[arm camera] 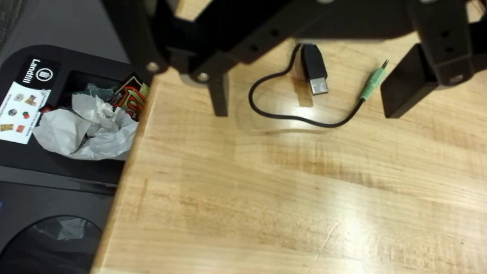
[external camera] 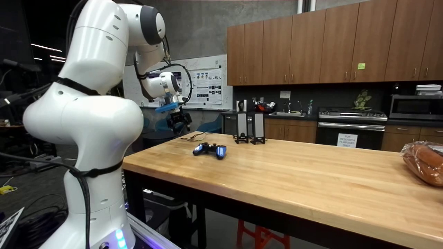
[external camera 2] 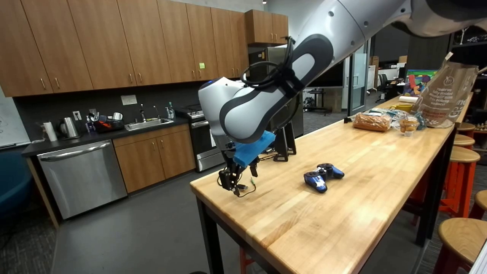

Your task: Move the green connector cable forward first then move the black usb cable forward

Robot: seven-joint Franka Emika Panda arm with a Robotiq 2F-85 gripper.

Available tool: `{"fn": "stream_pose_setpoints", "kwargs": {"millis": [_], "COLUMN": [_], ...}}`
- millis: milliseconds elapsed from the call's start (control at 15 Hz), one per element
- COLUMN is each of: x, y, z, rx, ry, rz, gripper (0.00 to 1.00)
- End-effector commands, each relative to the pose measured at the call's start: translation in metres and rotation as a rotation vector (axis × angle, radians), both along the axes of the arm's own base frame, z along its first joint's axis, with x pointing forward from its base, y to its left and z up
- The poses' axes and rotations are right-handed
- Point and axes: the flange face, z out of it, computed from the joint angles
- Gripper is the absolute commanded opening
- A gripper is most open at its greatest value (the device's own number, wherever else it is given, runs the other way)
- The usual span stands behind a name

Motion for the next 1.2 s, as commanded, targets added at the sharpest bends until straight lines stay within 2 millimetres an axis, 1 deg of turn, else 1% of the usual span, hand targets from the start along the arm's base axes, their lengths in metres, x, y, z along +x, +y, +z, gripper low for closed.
{"fn": "stream_pose_setpoints", "kwargs": {"millis": [0, 333, 733, 1133], "x": [-0.011, -0.03, -0.065, -0.108], "y": [-0.004, -0.011, -0.027, -0.049], "z": [0.019, 0.031, 0.043, 0.054], "rx": [-0.003, 0.041, 0.056, 0.078], "ry": [-0.025, 0.032, 0.101, 0.134], "rz": [-0.006, 0.015, 0.02, 0.021], "gripper": [1.0, 1.0, 1.0, 1.0]}}
